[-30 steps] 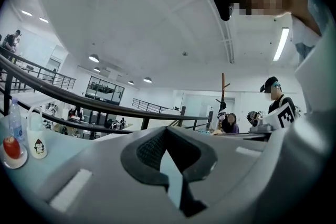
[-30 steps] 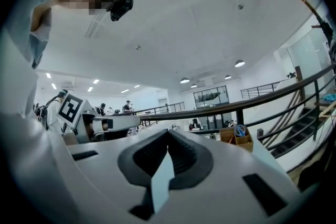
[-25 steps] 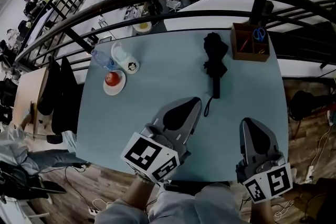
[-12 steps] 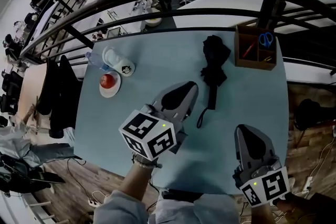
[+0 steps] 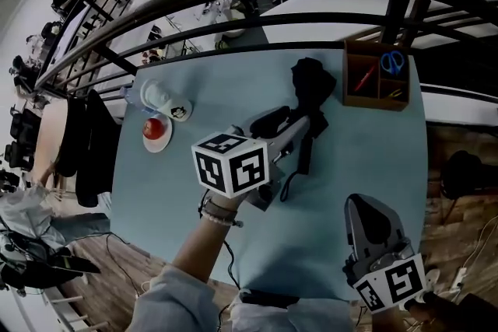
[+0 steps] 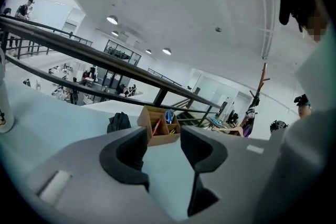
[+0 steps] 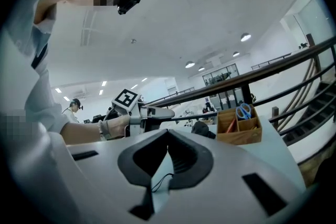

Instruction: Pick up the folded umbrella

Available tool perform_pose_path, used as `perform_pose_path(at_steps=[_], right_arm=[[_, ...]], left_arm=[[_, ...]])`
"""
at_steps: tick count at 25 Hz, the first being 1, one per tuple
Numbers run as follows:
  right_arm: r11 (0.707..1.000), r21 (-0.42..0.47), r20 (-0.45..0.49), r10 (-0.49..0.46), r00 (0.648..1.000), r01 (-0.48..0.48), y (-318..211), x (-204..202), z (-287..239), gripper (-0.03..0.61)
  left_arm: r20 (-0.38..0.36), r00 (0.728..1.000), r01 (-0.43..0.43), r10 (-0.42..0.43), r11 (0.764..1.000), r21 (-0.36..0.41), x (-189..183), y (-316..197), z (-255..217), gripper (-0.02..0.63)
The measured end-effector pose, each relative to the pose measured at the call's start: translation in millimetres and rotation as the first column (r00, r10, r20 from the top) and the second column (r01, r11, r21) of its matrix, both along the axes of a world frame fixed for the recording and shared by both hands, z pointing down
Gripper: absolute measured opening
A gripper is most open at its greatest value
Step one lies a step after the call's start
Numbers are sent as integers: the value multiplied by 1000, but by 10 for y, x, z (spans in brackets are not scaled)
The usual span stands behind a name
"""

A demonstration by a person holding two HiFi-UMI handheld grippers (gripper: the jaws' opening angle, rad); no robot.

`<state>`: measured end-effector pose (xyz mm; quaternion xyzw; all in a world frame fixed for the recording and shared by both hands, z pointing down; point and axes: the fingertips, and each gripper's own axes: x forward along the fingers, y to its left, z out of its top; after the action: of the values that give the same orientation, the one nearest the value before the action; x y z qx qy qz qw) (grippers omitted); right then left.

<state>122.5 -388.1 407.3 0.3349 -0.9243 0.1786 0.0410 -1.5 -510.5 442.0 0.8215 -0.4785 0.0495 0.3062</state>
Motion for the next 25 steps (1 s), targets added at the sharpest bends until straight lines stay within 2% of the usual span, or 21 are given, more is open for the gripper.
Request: perform_pose_path(at_steps=[3, 6, 11, 16, 19, 20, 23, 25], right_arm=[[1000, -15, 5, -1, 1000, 1, -49, 85, 37, -2], [999, -37, 11, -3, 1000, 3, -72, 158, 90, -2], [998, -59, -1, -12, 1000, 12, -102, 290, 231, -1], [997, -77, -4, -9, 1000, 8, -158, 387, 364, -1], [997, -80, -5, -8, 1000, 7, -158, 390, 408, -1], [996, -85, -2, -7, 1000, 7, -154, 388, 426, -1], [995, -100, 7, -12, 1000, 13, -175, 395, 480, 0], [994, -107, 8, -13, 1000, 14, -212, 419, 502, -1]], left_arm=[[37, 999, 5, -3, 998, -58, 32, -185, 169, 215], [78, 997, 31, -20, 989, -142, 9, -369, 409, 232], [99, 994, 72, -45, 954, -291, 3, -632, 890, 232], [118, 993, 69, -27, 927, -370, 47, -837, 1235, 259], [107, 993, 93, -51, 898, -431, 3, -908, 1427, 265], [122, 991, 103, -53, 889, -447, -21, -925, 1494, 265], [242, 970, 134, -15, 867, -480, -108, -990, 1727, 265], [284, 959, 142, 9, 850, -506, -121, -1023, 1864, 265]])
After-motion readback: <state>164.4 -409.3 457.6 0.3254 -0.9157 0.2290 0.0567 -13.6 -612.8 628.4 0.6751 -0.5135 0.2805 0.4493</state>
